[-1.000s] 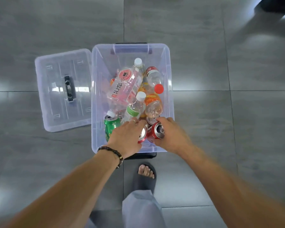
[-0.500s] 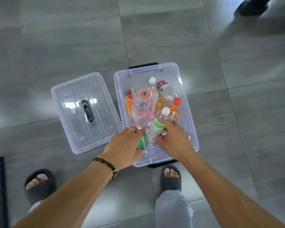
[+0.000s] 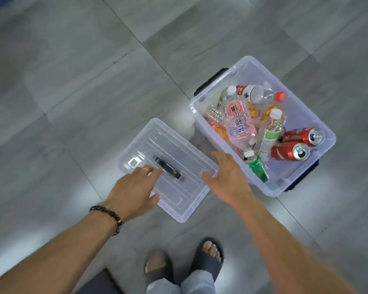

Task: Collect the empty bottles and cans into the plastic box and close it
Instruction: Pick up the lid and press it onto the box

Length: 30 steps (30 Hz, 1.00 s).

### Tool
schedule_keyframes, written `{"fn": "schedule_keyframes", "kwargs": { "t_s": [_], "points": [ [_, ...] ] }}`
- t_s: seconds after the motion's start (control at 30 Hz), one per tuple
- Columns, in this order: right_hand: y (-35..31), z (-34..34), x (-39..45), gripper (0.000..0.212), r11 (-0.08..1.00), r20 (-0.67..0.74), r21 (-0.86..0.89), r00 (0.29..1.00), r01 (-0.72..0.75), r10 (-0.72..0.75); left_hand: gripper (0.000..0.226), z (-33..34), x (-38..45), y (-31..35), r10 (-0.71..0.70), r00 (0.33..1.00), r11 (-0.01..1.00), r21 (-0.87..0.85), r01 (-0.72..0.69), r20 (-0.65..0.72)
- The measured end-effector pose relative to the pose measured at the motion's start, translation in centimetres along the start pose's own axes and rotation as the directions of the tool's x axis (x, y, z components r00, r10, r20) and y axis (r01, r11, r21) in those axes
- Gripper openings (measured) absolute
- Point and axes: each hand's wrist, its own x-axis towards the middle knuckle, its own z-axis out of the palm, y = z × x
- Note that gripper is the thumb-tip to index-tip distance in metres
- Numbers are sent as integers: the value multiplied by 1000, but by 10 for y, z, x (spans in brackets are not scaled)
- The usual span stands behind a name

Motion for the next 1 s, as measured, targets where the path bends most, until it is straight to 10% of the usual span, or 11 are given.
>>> {"fn": "schedule_keyframes", "kwargs": {
  "t_s": [0.57,1.0],
  "points": [
    [8,254,93,47,910,-134,138,903,-390,407,54,127,159,-144,467,873,857,171,-486,139],
    [54,299,147,22,945,-419,-224,899,-239,128,24,203,241,-153,674,733,707,366,-605,-91]
  ]
}}
